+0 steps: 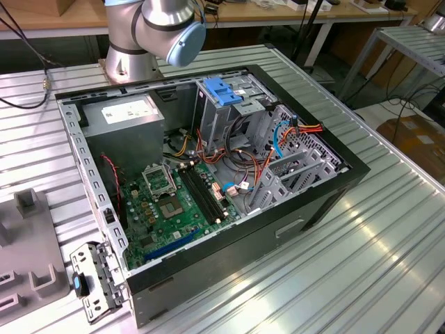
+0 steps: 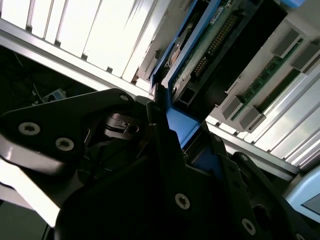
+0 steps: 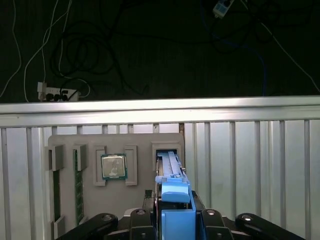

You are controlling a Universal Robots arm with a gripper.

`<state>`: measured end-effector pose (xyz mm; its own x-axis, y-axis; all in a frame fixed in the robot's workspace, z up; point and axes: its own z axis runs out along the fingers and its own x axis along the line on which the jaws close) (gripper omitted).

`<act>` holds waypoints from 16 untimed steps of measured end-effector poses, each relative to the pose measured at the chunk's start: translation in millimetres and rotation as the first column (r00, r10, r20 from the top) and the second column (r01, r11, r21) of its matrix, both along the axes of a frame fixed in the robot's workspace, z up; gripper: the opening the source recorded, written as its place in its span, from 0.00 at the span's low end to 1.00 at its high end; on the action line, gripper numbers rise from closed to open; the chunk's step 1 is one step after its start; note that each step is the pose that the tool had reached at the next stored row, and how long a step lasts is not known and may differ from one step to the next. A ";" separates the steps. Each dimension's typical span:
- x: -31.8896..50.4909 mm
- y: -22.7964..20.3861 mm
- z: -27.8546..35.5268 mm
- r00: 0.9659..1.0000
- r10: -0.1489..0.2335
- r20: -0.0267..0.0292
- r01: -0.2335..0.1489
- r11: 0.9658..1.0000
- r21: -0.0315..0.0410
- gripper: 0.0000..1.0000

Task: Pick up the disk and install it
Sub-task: 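Pick up the disk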

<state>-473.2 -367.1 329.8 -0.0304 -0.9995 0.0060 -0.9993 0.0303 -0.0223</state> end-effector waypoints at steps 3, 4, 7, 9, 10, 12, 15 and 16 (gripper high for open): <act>0.0 0.0 0.2 1.000 0.000 0.000 0.000 1.000 0.000 0.37; 0.0 0.0 0.2 1.000 0.000 0.000 0.000 1.000 0.000 0.37; 0.0 0.0 1.9 1.000 0.000 0.000 0.000 1.000 0.000 0.37; 0.0 0.0 4.1 1.000 0.000 0.000 0.000 1.000 0.000 0.37; 0.0 0.0 4.7 1.000 0.000 0.000 0.000 1.000 0.000 0.37; 0.0 0.0 7.0 1.000 0.000 0.000 0.000 1.000 0.000 0.37; 0.0 0.0 11.3 1.000 0.000 0.000 0.000 1.000 0.000 0.37; 0.0 0.0 11.9 1.000 0.000 0.000 0.000 1.000 0.000 0.37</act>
